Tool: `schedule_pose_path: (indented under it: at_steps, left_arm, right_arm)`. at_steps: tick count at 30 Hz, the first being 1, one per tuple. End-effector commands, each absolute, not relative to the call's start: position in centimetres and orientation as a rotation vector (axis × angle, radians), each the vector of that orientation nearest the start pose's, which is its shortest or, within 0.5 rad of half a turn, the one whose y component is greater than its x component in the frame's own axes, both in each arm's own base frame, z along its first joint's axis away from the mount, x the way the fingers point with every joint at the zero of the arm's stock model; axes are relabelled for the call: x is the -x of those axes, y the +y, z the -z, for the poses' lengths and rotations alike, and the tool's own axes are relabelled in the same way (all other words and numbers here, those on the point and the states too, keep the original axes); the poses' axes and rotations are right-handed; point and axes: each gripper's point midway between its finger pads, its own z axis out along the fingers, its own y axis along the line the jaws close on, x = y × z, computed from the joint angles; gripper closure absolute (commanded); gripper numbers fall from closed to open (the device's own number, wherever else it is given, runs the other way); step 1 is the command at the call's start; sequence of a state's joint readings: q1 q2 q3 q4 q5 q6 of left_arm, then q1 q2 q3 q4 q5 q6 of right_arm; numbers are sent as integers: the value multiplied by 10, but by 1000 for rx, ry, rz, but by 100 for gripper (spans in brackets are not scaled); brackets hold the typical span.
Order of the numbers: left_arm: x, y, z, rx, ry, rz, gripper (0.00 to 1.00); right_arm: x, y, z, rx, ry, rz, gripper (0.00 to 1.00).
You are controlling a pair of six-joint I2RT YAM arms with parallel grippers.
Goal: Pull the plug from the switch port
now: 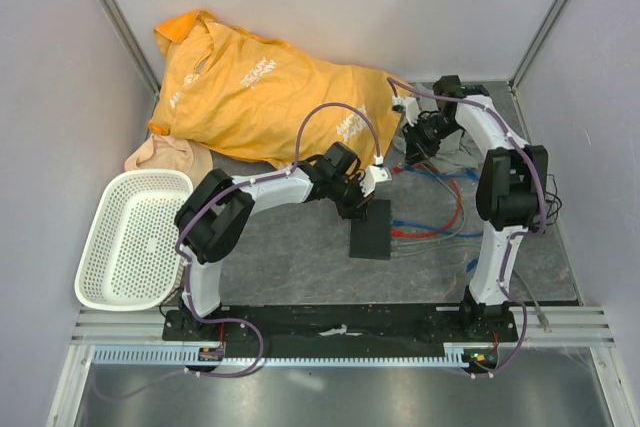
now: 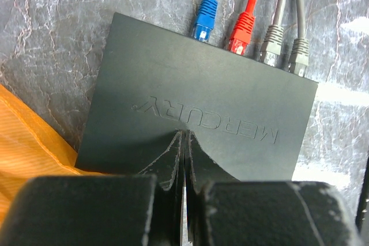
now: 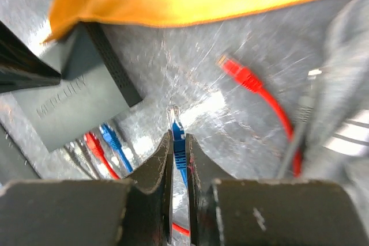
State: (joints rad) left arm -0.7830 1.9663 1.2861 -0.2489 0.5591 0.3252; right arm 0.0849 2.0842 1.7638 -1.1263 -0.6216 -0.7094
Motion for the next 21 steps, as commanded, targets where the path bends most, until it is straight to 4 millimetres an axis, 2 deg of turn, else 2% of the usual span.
schedule_pose_path:
  at_steps: [1, 2, 3, 4, 5, 7, 8, 10, 11, 12, 15, 17, 18, 19, 20, 21]
  left_arm:
    - [-251, -343, 5, -1693, 2105, 737, 99]
    - [-251, -343, 5, -1695, 2106, 734, 98]
    - [-250, -342, 5, -1700, 2108, 736, 99]
    - [-248, -341, 6, -1709, 2113, 741, 99]
    - [-249, -343, 6, -1712, 2111, 749, 98]
    - [-251, -345, 5, -1712, 2106, 749, 99]
    - [-252, -348, 5, -1713, 2100, 751, 98]
    - [-255, -350, 4, -1706, 2103, 752, 99]
    - [-258, -354, 0, -1681, 2109, 763, 98]
    - [-258, -356, 0, -1673, 2117, 778, 98]
    - [-258, -362, -6, -1620, 2152, 842, 98]
    - [-255, -361, -6, -1606, 2168, 872, 98]
    - [-256, -361, -7, -1606, 2163, 873, 98]
    - [-257, -359, -8, -1605, 2161, 870, 99]
    - [-259, -358, -7, -1608, 2160, 858, 98]
    - [-259, -357, -6, -1609, 2162, 852, 98]
  right_arm:
    - [-412, 113, -158, 1031, 2306, -601, 100]
    - [-427, 112, -171, 952, 2259, -541, 100]
    - [-431, 110, -182, 921, 2222, -494, 100]
    - [-426, 104, -195, 881, 2192, -433, 100]
    - [-438, 103, -212, 828, 2115, -387, 100]
    - [-434, 96, -235, 756, 2049, -317, 100]
    - [-442, 87, -248, 668, 2019, -255, 100]
    - [-437, 76, -262, 574, 1992, -206, 100]
    - [-442, 62, -269, 498, 1980, -141, 100]
    - [-441, 58, -271, 442, 1984, -137, 100]
    - [-437, 36, -276, 373, 1995, -66, 100]
    - [-434, 21, -288, 362, 1981, -11, 100]
    - [-433, 14, -296, 357, 1972, 39, 100]
    - [-432, 10, -313, 376, 1935, 79, 100]
    - [-431, -5, -321, 355, 1930, 129, 100]
    - [-429, -10, -332, 356, 1910, 162, 100]
